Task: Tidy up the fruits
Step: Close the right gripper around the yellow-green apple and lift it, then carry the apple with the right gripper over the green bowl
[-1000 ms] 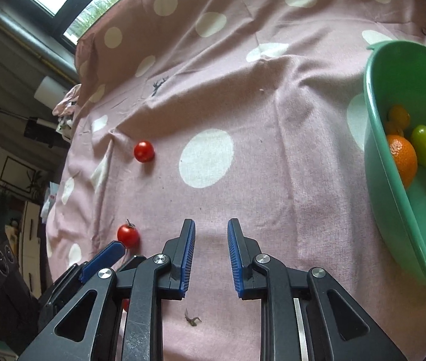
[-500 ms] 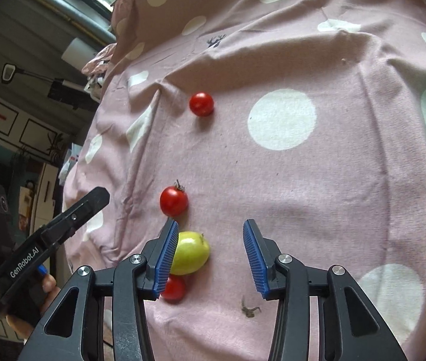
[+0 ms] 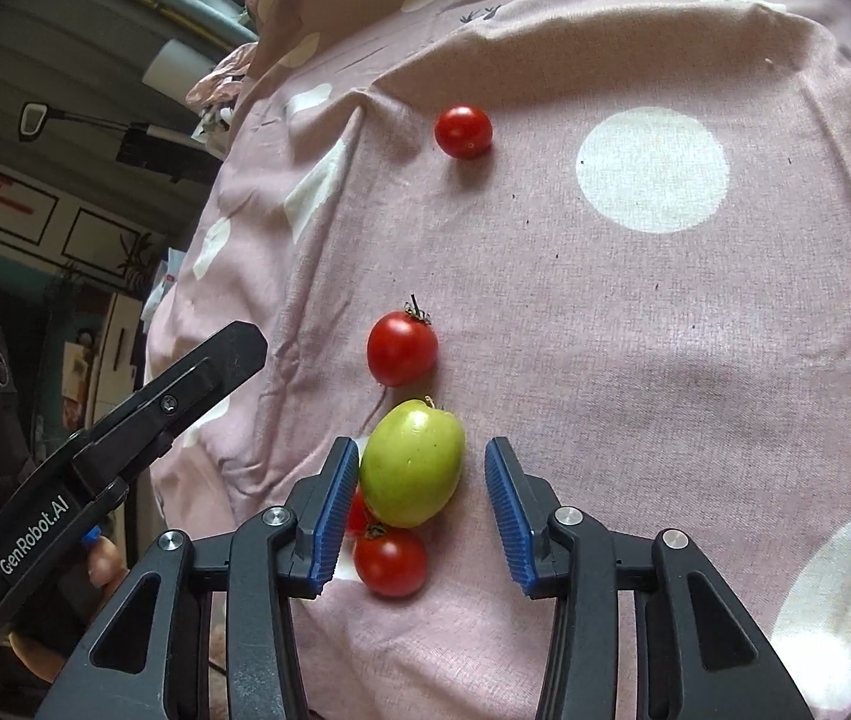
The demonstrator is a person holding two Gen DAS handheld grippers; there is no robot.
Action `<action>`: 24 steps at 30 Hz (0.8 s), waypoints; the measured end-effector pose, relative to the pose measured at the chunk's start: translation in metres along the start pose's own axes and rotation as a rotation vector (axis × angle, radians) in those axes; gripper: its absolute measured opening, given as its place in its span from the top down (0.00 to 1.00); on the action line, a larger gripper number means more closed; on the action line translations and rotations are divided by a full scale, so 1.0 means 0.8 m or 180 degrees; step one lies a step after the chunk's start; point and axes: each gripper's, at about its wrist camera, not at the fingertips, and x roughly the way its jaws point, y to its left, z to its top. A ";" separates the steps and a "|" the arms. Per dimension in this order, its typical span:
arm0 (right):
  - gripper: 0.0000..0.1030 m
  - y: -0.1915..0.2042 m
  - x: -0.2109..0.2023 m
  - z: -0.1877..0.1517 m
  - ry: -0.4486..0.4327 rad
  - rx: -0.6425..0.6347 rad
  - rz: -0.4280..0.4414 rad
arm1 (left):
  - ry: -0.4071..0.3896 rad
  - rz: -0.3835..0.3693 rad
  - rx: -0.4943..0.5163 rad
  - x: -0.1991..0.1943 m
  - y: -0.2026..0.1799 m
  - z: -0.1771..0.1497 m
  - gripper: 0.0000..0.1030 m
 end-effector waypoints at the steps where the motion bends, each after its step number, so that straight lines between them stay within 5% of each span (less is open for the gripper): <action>1: 0.64 -0.001 0.000 0.000 0.0002 0.0029 0.0078 | 0.0012 0.0000 0.0012 0.001 -0.001 -0.001 0.61; 10: 0.64 -0.027 -0.030 0.005 -0.0231 0.0326 0.0203 | 0.0086 -0.0146 0.0151 0.009 -0.018 -0.007 0.59; 24: 0.64 -0.050 -0.151 0.002 -0.0985 0.0455 0.0310 | -0.0149 -0.1036 0.0973 -0.019 -0.147 -0.031 0.58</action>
